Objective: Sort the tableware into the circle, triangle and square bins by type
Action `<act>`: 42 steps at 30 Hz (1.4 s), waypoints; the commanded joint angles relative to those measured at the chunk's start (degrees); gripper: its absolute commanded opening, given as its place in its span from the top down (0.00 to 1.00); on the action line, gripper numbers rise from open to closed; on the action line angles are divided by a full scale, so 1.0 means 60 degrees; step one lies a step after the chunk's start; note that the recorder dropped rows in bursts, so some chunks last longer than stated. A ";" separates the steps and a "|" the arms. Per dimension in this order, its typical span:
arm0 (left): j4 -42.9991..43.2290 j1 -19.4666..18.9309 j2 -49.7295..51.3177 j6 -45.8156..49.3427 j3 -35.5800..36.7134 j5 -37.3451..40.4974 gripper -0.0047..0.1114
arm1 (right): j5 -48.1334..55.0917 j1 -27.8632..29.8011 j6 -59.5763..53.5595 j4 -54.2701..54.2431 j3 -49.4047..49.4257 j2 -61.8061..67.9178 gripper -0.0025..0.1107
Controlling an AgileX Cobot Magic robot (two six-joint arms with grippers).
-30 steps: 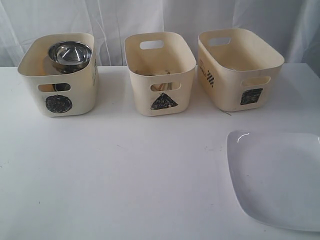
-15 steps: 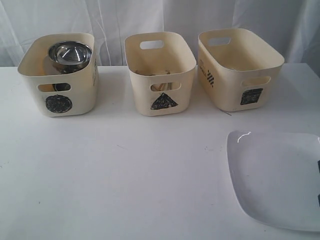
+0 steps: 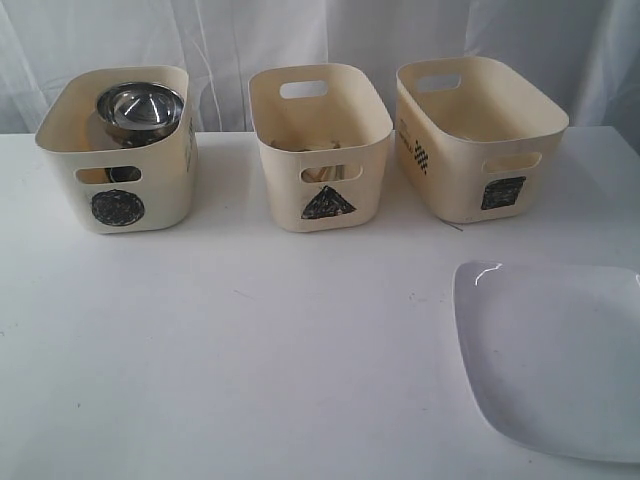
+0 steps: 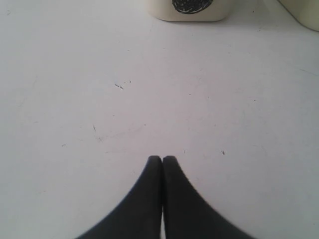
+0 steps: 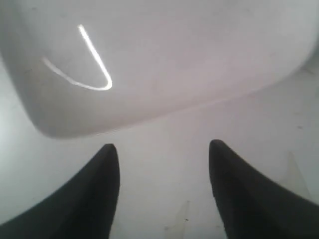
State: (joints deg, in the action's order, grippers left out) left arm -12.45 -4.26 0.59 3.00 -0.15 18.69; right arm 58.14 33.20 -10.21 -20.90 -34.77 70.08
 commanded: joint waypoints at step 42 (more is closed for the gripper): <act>-0.0059 0.0058 -0.0075 0.0014 0.0025 0.0277 0.96 | -0.3392 0.1329 -0.7978 -0.4575 -0.0080 0.5166 0.98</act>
State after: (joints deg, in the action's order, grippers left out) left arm -12.45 -4.26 0.59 3.00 -0.15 18.69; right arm 38.56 41.12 -51.90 -47.90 -36.74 99.27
